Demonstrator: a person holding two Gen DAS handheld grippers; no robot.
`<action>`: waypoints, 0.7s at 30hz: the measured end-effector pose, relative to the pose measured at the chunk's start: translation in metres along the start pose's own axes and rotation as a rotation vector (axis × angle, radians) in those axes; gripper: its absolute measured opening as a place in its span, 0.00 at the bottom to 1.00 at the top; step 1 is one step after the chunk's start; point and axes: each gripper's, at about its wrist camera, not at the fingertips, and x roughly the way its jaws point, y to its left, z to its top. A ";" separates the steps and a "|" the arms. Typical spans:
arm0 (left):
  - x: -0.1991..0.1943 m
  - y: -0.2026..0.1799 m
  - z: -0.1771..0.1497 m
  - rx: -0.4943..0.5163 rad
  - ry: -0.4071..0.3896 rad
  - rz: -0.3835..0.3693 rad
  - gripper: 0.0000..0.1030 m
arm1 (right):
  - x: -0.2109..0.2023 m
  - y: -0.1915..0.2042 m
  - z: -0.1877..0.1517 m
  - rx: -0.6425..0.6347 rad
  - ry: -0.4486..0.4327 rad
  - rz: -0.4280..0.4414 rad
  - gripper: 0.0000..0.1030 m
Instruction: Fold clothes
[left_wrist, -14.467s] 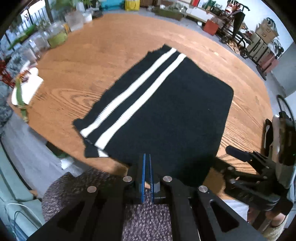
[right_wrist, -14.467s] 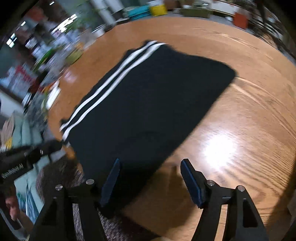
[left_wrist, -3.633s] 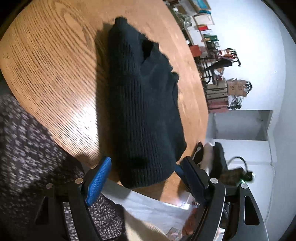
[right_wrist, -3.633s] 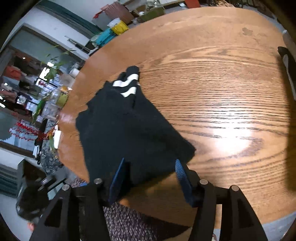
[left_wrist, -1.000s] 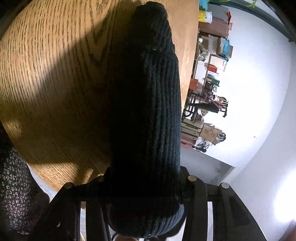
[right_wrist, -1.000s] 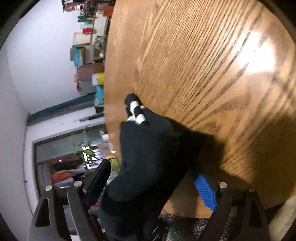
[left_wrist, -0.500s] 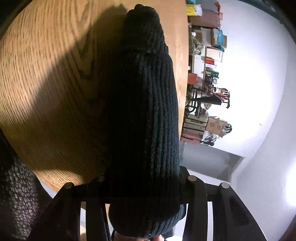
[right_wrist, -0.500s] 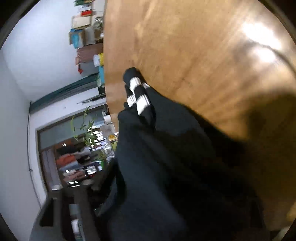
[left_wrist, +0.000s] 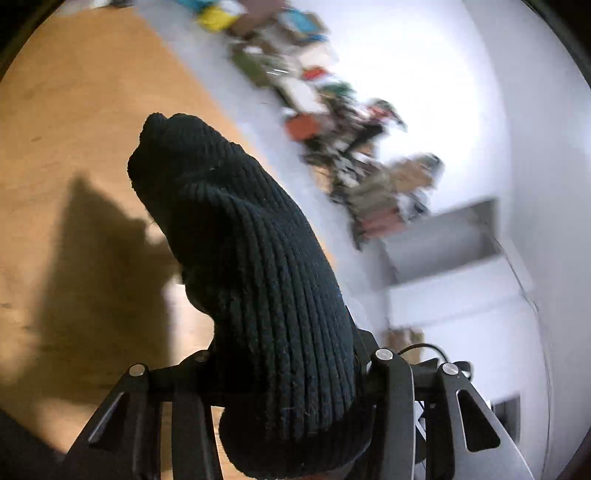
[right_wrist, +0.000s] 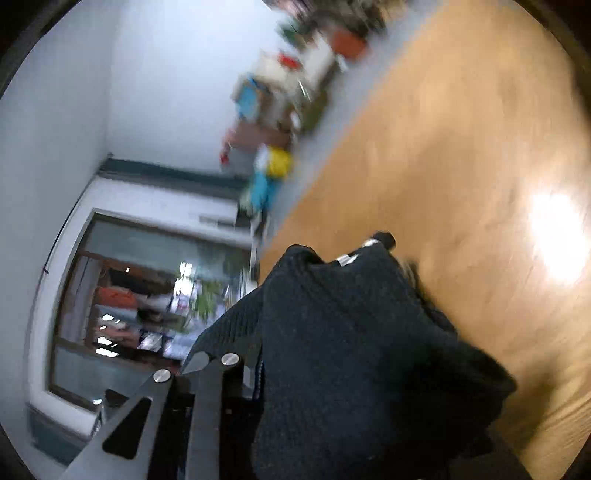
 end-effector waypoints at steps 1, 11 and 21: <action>0.009 -0.019 -0.003 0.029 0.013 -0.037 0.44 | -0.022 0.008 0.014 -0.034 -0.057 -0.010 0.30; 0.102 -0.195 -0.043 0.351 0.232 -0.324 0.44 | -0.226 0.049 0.086 -0.228 -0.494 -0.142 0.30; 0.186 -0.228 -0.111 0.485 0.450 -0.332 0.44 | -0.293 0.020 0.082 -0.208 -0.687 -0.361 0.29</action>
